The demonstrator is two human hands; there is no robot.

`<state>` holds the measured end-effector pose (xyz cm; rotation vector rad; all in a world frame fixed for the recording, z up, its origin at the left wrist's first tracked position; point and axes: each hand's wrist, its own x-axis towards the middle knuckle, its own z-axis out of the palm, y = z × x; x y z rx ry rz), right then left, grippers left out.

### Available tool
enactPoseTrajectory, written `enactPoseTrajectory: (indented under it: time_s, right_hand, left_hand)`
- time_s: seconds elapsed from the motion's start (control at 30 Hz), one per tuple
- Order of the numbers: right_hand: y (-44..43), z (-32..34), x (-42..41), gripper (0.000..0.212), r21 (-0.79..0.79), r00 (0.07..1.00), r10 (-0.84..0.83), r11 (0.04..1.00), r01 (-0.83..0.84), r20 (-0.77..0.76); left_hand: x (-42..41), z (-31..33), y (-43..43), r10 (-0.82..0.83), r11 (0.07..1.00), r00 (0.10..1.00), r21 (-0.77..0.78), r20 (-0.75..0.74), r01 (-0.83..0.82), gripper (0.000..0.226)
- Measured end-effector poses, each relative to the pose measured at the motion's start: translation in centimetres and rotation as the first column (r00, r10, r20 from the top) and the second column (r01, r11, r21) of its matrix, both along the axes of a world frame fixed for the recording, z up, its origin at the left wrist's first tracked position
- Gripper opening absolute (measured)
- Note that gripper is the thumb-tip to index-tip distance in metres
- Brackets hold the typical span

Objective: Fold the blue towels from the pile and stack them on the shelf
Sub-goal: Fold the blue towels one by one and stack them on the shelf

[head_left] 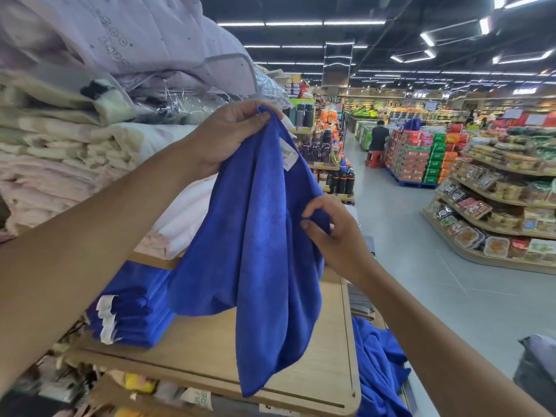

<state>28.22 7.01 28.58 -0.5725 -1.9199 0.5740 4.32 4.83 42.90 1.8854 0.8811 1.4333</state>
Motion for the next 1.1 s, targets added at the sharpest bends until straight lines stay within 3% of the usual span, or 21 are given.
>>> enactPoseTrajectory:
  time_s: [0.07, 0.2, 0.37, 0.47, 0.6, 0.73, 0.87, 1.0, 1.1]
  right_hand:
    - [-0.1, 0.0, -0.2, 0.04, 0.004, 0.996, 0.001, 1.0, -0.001, 0.086]
    - [-0.4, 0.0, -0.9, 0.059, -0.145, 0.983, 0.078, 0.988, -0.054, 0.163]
    - [-0.6, -0.4, -1.5, 0.009, -0.172, 0.984, 0.056, 0.985, -0.027, 0.166]
    - [-0.3, -0.7, -1.5, 0.021, -0.16, 0.957, -0.085, 0.978, 0.133, 0.276]
    - [0.1, -1.0, -1.6, 0.01, -0.09, 0.891, -0.176, 0.968, 0.234, 0.419]
    - [0.6, -1.1, -0.6, 0.025, -0.176, 0.956, -0.049, 0.979, 0.103, 0.29]
    - [0.5, -1.6, -0.9, 0.01, -0.207, 0.961, 0.022, 0.978, 0.037, 0.274]
    - [0.5, -2.4, -2.1, 0.008, -0.116, 0.961, -0.089, 0.986, 0.123, 0.262]
    - [-0.3, -1.6, -2.3, 0.027, -0.077, 0.985, -0.16, 0.983, 0.165, 0.065]
  left_hand:
    - [0.2, -0.1, -0.1, -0.006, 1.0, 1.0, 0.002, 0.022, 0.006, 0.024]
    - [1.0, -0.3, -0.3, -0.027, 0.999, 0.999, 0.019, -0.031, 0.028, 0.027]
    - [1.4, -0.5, -0.3, -0.015, 0.999, 0.998, 0.029, -0.054, 0.016, 0.029]
    - [1.3, -0.9, -0.3, -0.013, 0.999, 0.997, 0.03, -0.079, 0.015, 0.03]
    - [0.9, -1.2, -0.2, -0.006, 1.0, 0.998, 0.013, -0.07, 0.006, 0.029]
    - [-0.1, -1.3, 0.0, 0.04, 0.999, 0.999, -0.021, 0.018, -0.039, 0.028]
    - [-0.1, -1.4, 0.0, 0.015, 0.999, 0.995, -0.045, 0.095, -0.011, 0.028]
    - [0.6, -1.5, 0.1, 0.019, 0.999, 0.995, -0.044, 0.095, -0.014, 0.02]
    - [1.2, -1.5, 0.0, 0.173, 0.984, 0.984, 0.044, -0.05, -0.17, 0.022]
